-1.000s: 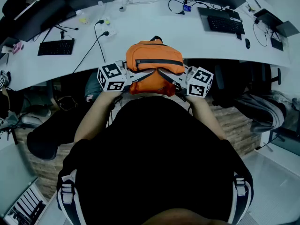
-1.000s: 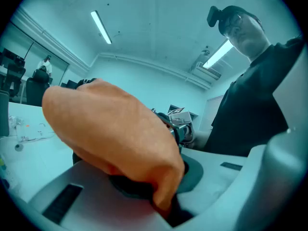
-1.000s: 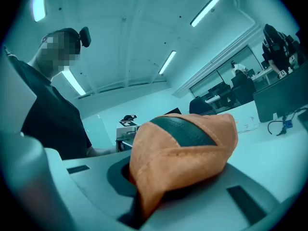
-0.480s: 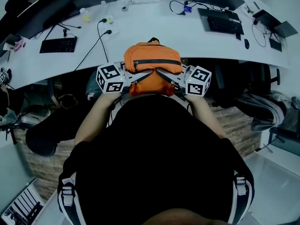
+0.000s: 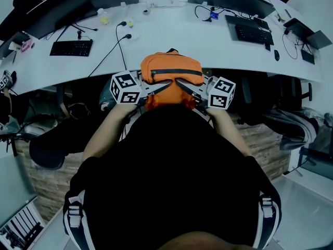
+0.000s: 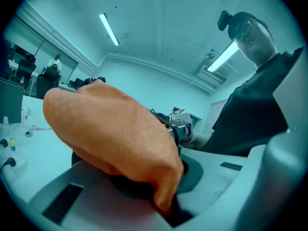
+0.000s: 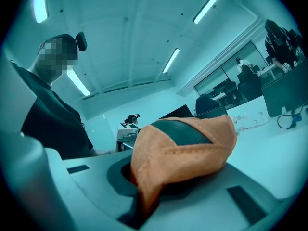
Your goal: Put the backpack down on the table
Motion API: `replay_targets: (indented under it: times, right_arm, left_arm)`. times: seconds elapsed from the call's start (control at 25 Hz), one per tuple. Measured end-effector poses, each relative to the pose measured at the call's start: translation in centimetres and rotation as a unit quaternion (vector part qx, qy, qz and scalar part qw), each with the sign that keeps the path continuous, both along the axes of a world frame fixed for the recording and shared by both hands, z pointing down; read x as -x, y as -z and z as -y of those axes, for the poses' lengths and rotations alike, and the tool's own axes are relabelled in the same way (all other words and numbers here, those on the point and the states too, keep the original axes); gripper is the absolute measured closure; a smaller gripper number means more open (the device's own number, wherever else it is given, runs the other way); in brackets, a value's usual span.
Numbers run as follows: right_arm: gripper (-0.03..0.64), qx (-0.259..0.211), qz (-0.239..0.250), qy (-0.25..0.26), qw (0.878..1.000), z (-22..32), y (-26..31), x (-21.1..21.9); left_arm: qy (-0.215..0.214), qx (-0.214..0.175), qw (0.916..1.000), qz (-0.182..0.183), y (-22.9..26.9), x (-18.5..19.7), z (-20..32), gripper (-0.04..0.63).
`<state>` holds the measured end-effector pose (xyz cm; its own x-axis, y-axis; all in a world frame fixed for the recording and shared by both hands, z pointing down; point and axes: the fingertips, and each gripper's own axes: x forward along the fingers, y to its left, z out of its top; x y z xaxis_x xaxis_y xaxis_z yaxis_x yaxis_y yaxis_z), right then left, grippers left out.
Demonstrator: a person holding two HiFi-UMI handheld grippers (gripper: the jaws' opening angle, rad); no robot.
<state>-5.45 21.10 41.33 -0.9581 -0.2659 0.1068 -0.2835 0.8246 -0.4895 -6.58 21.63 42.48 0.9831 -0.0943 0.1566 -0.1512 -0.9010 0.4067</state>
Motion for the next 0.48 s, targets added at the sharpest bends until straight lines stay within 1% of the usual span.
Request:
replay_targets:
  times: [0.28,0.48]
  right_arm:
    - [0.566,0.001,0.010,-0.008,1.000,-0.07,0.52,-0.34]
    - [0.566,0.004,0.014,-0.008,1.000,0.34,0.41,-0.52]
  left_arm:
    - [-0.001,-0.002,1.0000,-0.001,0.24,-0.15,-0.15,0.541]
    - [0.005,0.007,1.0000,-0.002,-0.05,-0.16,0.04,0.541]
